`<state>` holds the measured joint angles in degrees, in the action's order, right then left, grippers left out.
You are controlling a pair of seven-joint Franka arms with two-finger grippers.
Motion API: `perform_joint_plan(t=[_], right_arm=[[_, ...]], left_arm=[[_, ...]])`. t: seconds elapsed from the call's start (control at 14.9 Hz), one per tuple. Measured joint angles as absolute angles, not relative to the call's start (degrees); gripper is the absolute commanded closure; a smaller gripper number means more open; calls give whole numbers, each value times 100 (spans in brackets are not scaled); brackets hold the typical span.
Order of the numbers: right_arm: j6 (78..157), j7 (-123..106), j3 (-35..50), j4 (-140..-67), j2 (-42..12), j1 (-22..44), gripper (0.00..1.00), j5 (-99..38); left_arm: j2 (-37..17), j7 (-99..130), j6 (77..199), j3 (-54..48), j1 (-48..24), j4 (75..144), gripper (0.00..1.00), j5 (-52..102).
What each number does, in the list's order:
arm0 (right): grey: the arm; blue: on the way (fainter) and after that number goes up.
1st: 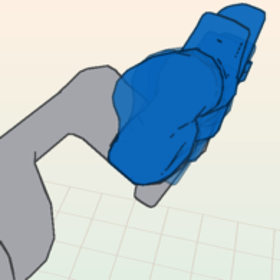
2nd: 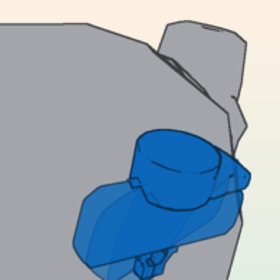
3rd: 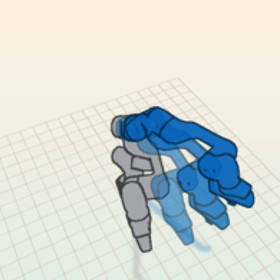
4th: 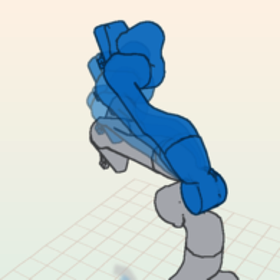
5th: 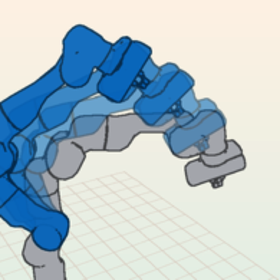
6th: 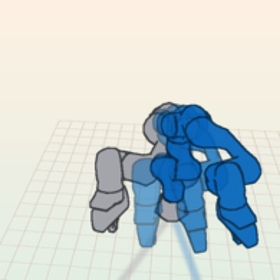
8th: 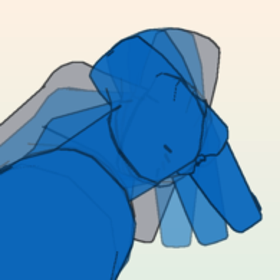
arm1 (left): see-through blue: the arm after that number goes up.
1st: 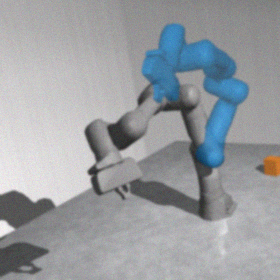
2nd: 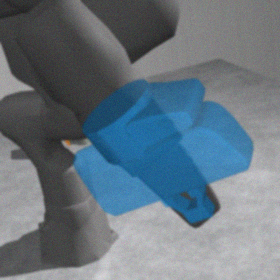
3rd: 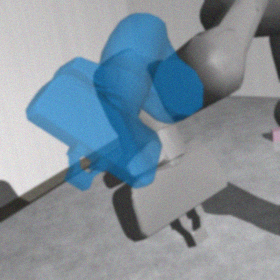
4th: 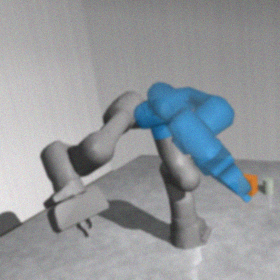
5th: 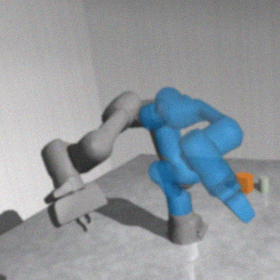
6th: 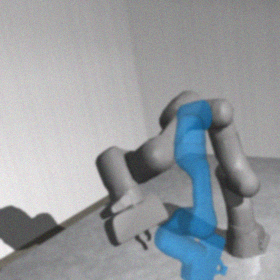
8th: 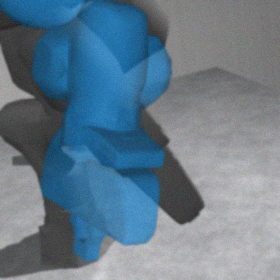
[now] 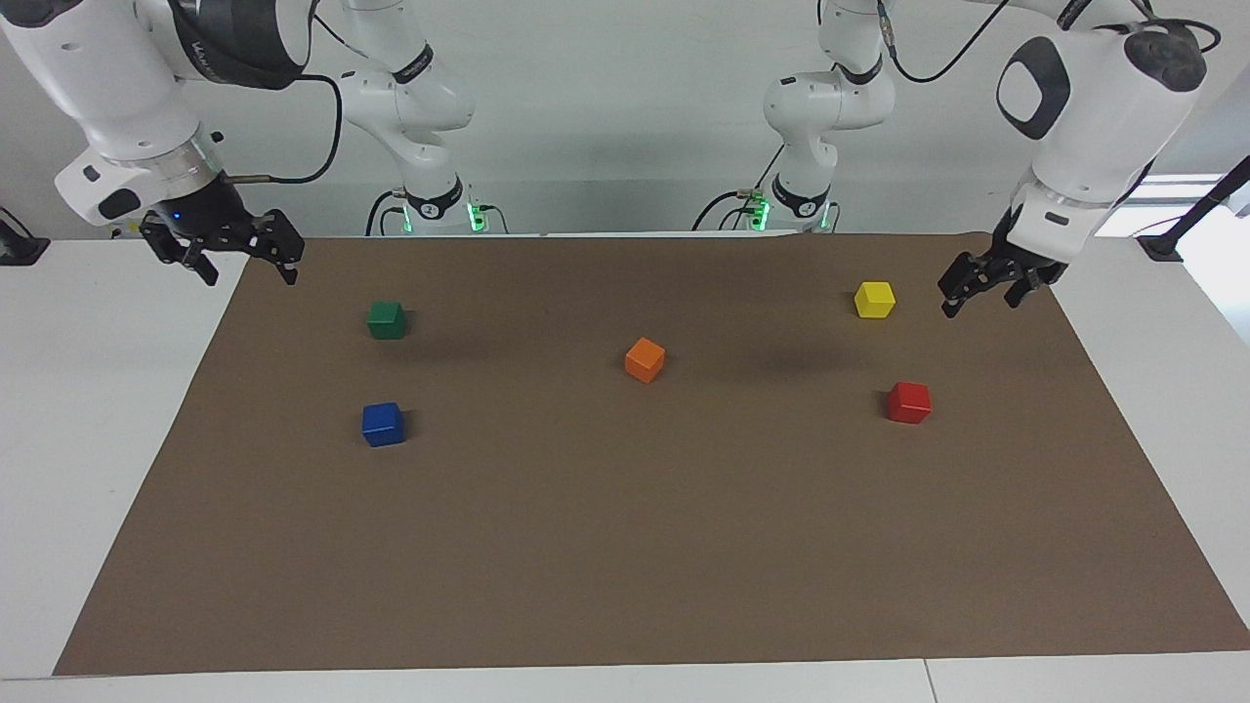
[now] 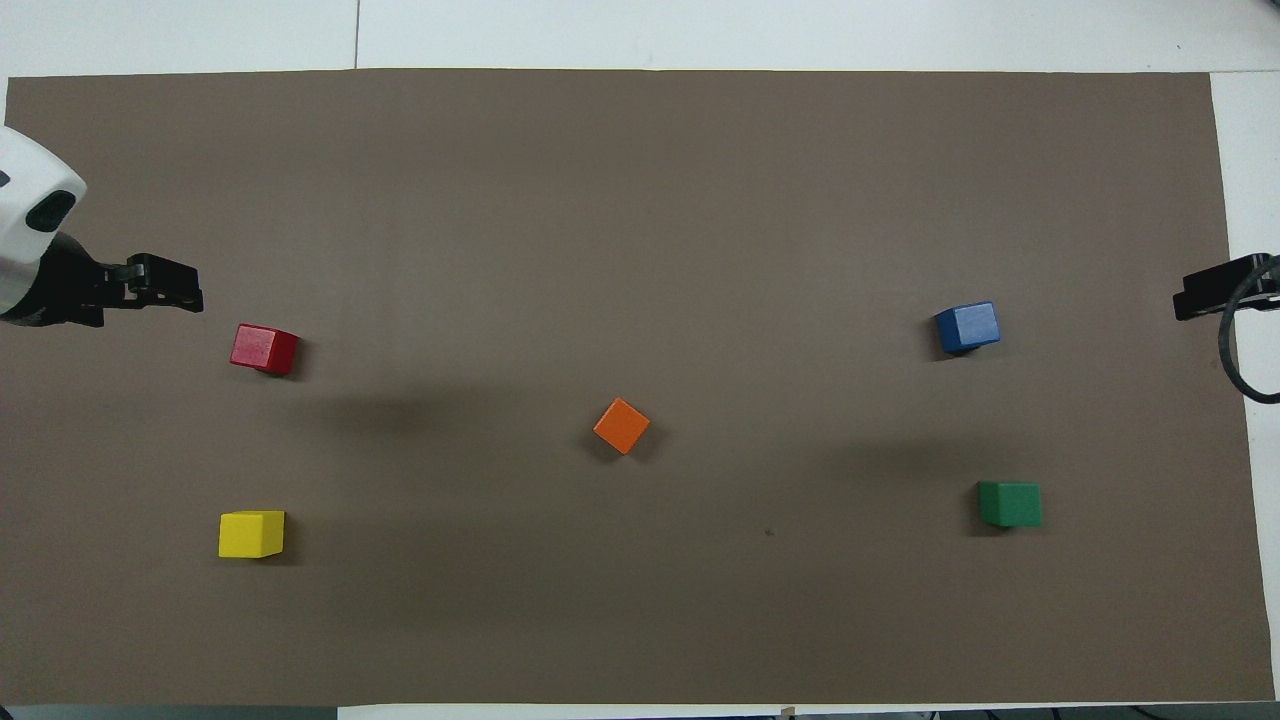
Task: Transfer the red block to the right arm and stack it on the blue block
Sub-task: 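Move the left gripper down onto the red cube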
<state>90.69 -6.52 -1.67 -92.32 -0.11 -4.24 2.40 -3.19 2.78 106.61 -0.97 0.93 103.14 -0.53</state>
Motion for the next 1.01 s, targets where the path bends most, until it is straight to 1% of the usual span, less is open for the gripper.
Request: perform_joint_plan(t=[0.47, 0.74, 1.01], right_arm=[[9069, -652, -158, -9232, -11, -415, 0, 240], [9069, -652, -140, -9233, -11, -410, 0, 240], [9069, -652, -138, -9238, -11, -409, 0, 200]], left_arm=[[-759, -199, 11771, -41, 203, 11105, 0, -53], [-957, -530, 11968, -37, 261, 11177, 0, -53], [-1405, -752, 12326, -66, 261, 11220, 0, -53]])
